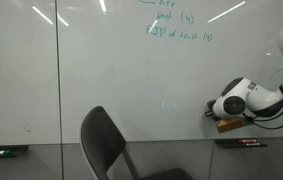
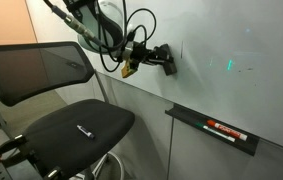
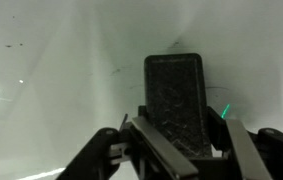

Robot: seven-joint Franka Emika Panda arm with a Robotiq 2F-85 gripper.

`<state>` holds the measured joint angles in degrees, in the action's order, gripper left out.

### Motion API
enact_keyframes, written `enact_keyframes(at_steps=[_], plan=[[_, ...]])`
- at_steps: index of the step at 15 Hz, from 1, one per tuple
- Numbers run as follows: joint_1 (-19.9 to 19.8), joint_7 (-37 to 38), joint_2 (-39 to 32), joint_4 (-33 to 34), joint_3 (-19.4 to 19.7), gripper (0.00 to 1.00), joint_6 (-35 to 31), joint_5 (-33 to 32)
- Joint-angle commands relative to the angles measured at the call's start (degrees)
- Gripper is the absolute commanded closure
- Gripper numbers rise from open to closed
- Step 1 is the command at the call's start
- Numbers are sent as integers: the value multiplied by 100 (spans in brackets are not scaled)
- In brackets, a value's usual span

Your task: Use the eraser to wipe the markings on the whiteboard

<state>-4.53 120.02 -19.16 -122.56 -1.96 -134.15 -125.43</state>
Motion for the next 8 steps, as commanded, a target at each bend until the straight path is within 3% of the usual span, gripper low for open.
enact_keyframes(at_steps=[1,8], plan=[[-209,26,-97,557,153,68,207,-189],[-491,827,-244,929,164,68,-35,26]])
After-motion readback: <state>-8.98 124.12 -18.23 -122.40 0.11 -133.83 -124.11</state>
